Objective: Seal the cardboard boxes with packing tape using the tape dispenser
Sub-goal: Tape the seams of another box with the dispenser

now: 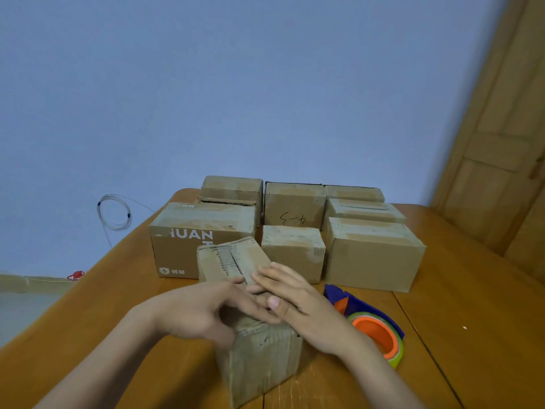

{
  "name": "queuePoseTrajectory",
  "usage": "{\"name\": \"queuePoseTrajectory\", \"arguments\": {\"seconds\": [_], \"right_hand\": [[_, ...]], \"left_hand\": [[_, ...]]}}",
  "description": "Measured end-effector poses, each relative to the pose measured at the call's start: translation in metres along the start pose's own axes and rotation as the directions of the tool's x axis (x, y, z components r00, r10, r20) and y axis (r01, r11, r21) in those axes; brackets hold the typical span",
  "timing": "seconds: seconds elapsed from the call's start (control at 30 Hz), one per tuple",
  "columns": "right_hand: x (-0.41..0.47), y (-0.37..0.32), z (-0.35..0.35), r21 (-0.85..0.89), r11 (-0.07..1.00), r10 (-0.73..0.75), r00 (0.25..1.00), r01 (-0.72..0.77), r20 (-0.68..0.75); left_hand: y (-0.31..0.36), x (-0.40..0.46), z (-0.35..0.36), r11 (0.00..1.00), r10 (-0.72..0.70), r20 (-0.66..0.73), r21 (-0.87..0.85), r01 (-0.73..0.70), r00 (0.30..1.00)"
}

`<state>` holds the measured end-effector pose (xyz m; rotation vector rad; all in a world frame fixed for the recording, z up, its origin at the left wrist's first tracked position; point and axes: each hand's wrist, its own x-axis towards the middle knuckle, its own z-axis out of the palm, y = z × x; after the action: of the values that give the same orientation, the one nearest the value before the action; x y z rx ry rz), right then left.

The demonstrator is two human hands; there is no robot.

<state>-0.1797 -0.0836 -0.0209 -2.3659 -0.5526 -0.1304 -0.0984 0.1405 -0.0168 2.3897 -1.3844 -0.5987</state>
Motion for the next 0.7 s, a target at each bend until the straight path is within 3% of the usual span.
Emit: {"name": "queuePoseTrajectory", "arguments": {"seconds": [0.1,0.13,0.2,0.27,0.33,0.43,0.57,0.7], "right_hand": [[-0.004,-0.004,-0.004,-0.094,0.996,0.002,1.0,0.0,0.02],[-0.006,-0.004,-0.007,-0.128,0.992,0.003,1.0,0.0,0.024],[-0.01,-0.004,-0.019,-0.21,0.977,0.019,0.999,-0.025,-0.027],[-0.016,0.001,-0.034,-0.255,0.963,0.046,0.989,-0.081,-0.142],[-0.025,0.01,-0.052,-0.294,0.938,0.117,0.968,-0.181,-0.222],[-0.042,0.027,-0.074,-0.362,0.864,0.282,0.932,-0.351,-0.23],[-0.069,0.049,-0.088,-0.374,0.769,0.506,0.851,-0.519,-0.14],[-0.085,0.077,-0.081,-0.495,0.631,0.704,0.709,-0.597,0.043]], "left_hand": [[0.06,-0.023,-0.029,0.933,0.125,-0.205,-0.309,-0.185,0.971],[0.068,-0.022,-0.033,0.925,0.112,-0.281,-0.321,-0.203,0.953],[0.063,-0.008,-0.029,0.975,0.056,-0.44,-0.171,-0.145,0.896],[0.054,0.008,-0.022,0.999,-0.008,-0.508,0.033,0.029,0.861],[0.05,0.016,-0.019,0.982,-0.065,-0.492,0.122,0.142,0.868],[0.041,0.025,-0.01,0.974,-0.126,-0.415,0.121,0.192,0.901],[0.037,0.026,-0.011,0.982,-0.121,-0.396,0.088,0.168,0.91],[0.035,0.026,-0.01,0.983,-0.119,-0.389,0.087,0.164,0.913]]}}
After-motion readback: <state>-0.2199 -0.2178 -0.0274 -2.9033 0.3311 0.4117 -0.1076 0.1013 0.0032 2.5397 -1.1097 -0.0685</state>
